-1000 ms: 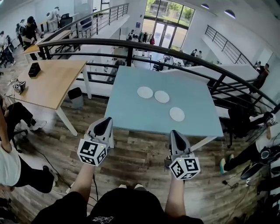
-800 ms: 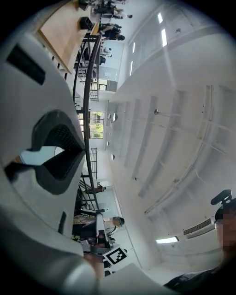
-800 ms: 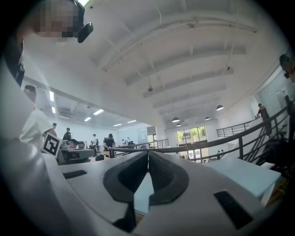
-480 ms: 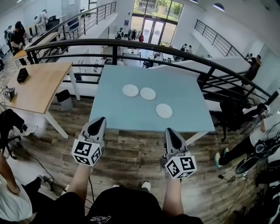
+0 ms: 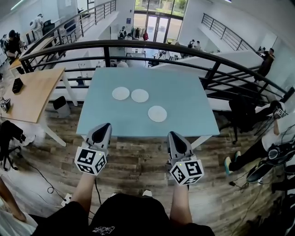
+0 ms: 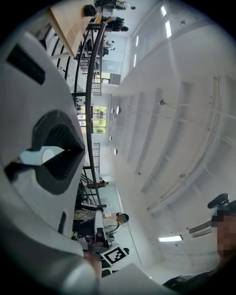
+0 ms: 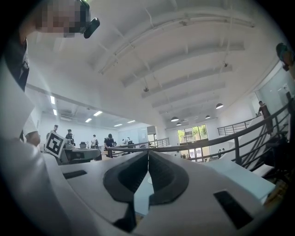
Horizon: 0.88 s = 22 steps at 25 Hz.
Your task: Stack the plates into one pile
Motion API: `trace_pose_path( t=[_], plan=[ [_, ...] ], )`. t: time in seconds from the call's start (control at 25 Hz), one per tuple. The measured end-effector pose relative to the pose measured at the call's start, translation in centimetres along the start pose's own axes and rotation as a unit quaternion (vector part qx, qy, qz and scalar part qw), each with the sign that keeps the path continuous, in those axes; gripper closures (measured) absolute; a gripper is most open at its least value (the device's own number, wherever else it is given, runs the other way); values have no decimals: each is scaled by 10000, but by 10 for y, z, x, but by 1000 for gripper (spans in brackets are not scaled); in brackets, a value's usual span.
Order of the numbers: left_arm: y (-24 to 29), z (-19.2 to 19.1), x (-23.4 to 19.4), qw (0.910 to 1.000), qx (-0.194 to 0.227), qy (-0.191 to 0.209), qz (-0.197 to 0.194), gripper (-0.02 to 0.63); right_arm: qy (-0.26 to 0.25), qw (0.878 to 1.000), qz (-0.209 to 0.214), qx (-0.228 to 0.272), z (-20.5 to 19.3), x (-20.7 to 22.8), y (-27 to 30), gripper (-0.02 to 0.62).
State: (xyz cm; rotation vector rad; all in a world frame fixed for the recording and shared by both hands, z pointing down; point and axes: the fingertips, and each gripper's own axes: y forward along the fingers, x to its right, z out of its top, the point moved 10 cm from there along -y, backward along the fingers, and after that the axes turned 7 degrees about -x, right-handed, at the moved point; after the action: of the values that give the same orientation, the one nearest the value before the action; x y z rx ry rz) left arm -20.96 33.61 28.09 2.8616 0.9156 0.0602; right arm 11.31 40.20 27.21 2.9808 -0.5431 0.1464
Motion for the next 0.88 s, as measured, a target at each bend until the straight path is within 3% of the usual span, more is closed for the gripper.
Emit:
trace_pose_path(
  t=[0.52, 0.88],
  plan=[
    [77, 10, 113, 9995, -205, 220, 95, 598, 286, 9992, 260, -76, -9, 130, -38, 588],
    [103, 13, 127, 9987, -372, 270, 240, 598, 527, 9979, 371, -76, -18, 171, -32, 588]
  ],
)
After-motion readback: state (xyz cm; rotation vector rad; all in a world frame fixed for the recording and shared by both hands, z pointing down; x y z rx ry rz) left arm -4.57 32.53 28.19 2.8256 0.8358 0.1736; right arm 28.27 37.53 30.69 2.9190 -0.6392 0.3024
